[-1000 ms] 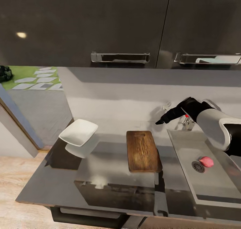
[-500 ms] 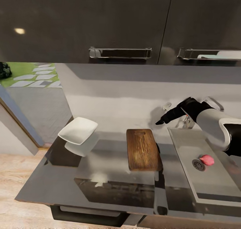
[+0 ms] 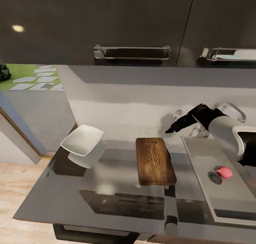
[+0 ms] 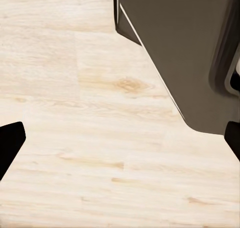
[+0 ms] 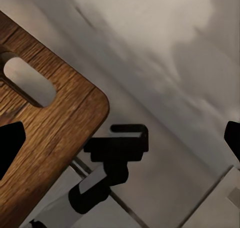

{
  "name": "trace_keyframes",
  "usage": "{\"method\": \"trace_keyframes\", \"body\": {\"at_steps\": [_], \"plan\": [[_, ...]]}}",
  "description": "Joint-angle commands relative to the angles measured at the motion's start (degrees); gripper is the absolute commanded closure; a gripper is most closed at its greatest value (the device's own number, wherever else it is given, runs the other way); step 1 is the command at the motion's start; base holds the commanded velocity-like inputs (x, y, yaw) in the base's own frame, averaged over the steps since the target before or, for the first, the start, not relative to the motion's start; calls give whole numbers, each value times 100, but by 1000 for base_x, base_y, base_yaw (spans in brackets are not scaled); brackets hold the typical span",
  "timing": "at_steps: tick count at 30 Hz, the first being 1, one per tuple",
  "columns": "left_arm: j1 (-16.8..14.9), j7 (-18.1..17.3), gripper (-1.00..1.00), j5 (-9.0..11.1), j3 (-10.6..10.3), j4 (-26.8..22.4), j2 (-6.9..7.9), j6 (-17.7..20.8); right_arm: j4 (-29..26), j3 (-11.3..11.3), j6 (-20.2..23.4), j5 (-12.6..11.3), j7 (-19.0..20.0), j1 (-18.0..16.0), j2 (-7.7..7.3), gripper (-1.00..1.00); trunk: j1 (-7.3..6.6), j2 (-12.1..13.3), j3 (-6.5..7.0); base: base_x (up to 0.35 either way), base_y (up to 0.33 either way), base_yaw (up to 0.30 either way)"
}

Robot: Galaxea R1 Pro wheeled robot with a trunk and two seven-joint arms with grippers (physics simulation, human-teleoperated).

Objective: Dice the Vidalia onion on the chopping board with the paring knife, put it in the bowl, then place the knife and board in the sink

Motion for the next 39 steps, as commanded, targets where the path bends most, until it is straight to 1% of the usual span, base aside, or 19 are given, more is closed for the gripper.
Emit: {"method": "trace_keyframes", "body": {"at_steps": [1, 15, 22, 30, 36, 39], "plan": [[-4, 13, -100, 0, 1, 12, 0, -34, -10, 8, 54, -20, 23, -2, -1, -100, 3, -10, -18, 18, 5, 0], [-4, 13, -100, -1, 1, 12, -1, -32, -10, 15, 56, -21, 23, -2, -3, -100, 3, -10, -149, 4, 1, 0], [-4, -12, -100, -1, 1, 12, 0, -44, -10, 15, 56, -25, 23, -2, 2, -100, 3, -10, -214, 161, 0, 0], [-4, 0, -100, -1, 1, 12, -1, -39, -10, 17, 56, -21, 23, -2, 22, -100, 3, -10, -283, 16, 0, 0], [-4, -5, -100, -1, 1, 12, -1, -39, -68, 28, 48, -6, 27, -2, 83, -100, 3, -10, -289, 0, 0, 0], [-4, -5, -100, -1, 1, 12, -1, -39, -107, 31, 37, 2, 38, -3, 147, -100, 3, -10, -290, 0, 0, 0]]}}
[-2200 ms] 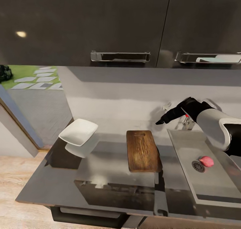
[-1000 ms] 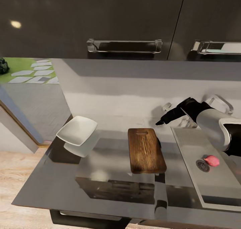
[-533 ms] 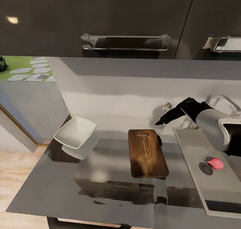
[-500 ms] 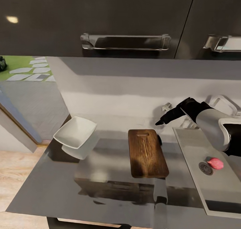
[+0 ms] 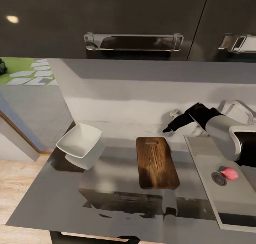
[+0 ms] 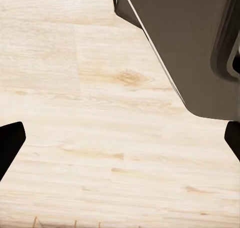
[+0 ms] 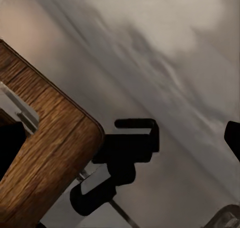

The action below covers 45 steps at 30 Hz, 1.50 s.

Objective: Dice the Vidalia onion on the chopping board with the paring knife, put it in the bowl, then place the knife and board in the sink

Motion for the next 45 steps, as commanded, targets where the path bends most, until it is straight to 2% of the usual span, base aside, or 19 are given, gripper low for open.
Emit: {"method": "trace_keyframes", "body": {"at_steps": [1, 4, 18, 23, 27, 35, 40, 45], "plan": [[-4, 13, -100, 0, 1, 12, 0, -35, -16, 16, 52, -19, 23, -1, 14, -100, 3, -9, -8, 0, 0, 0], [-4, 13, -100, -2, 1, 12, 0, -35, -33, 17, 45, -13, 26, -1, 104, -100, 3, -9, -9, 0, 0, 0], [-4, -18, -100, -16, -1, 9, 0, -35, -123, 26, 37, 26, 1, -1, 751, -100, 3, -9, -9, 0, 0, 0], [-4, -21, -100, -18, -7, 5, -6, -35, -124, 40, 30, 49, -5, -1, 885, -100, 3, -9, -9, 0, 0, 0], [-4, -22, -100, -18, -8, -2, -47, -38, -123, 59, 12, 177, 6, -1, 914, -100, 3, -9, -9, 0, 0, 0], [-4, -22, -100, -21, -6, -5, -147, -30, -120, 95, -216, 768, 48, -1, 884, -100, 3, -9, -9, 0, 0, 0], [-4, -22, -100, -19, -1, -6, -155, -27, -106, 96, -533, 875, 202, -1, 846, -100, 3, -9, -9, 0, 0, 0], [-4, -18, -100, -18, -4, -6, -158, -26, -100, 101, -769, 1008, 578, -1, 780, -100, 3, -9, -9, 0, 0, 0]]}}
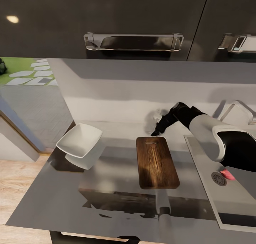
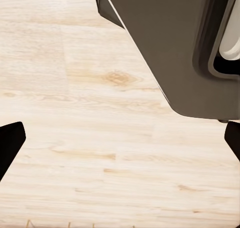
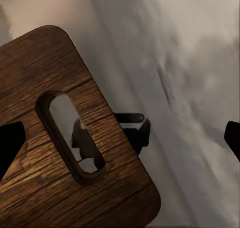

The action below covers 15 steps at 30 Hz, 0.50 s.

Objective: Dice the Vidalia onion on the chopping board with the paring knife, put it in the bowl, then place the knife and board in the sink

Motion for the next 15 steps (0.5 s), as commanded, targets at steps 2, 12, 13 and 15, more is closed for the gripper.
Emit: {"method": "trace_keyframes", "body": {"at_steps": [2, 12, 13, 15], "plan": [[-4, 16, -100, -2, 0, 12, -1, -35, -13, 17, 24, 78, 144, -2, -17, -100, 3, -9, -8, 0, 0, 0], [-4, 35, -100, 21, 22, 11, 20, -35, -389, 63, -24, 693, 1055, -2, -47, -100, 3, -9, -8, 0, 0, 0], [-4, 35, -100, 23, 22, 12, 23, -35, -497, 90, -62, 760, 1270, -2, -52, -100, 3, -9, -8, 0, 0, 0], [-4, 36, -100, 24, 22, 12, 24, -35, -565, 105, -125, 806, 1449, -2, -53, -100, 3, -9, -8, 0, 0, 0]]}}
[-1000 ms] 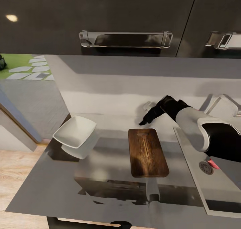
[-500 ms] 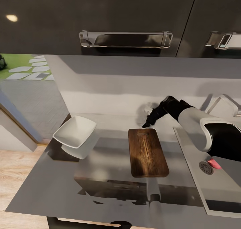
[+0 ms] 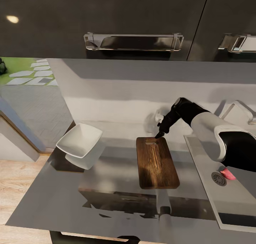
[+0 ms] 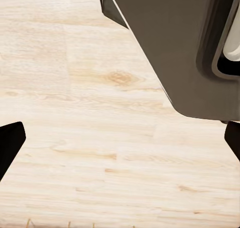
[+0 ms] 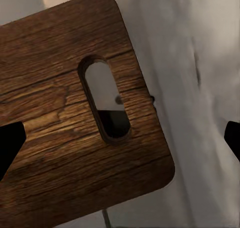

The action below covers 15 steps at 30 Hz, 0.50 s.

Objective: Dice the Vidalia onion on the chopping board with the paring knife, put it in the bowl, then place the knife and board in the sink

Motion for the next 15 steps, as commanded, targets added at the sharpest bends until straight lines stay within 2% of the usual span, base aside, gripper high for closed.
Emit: {"method": "trace_keyframes", "body": {"at_steps": [1, 4, 15], "plan": [[-4, 13, -100, 0, 2, 12, 0, -35, -24, 31, 37, -17, 70, -2, -3, -100, 3, -9, -8, 0, 0, 0], [-4, 13, -100, 1, 5, 12, -5, -35, -65, 37, -27, 12, 186, -2, -7, -100, 3, -9, -8, 0, 0, 0], [-4, 14, -100, 3, 4, 12, -8, -26, -188, 39, -41, 25, 239, -2, -4, -100, 3, -9, -8, 0, 0, 0]]}}
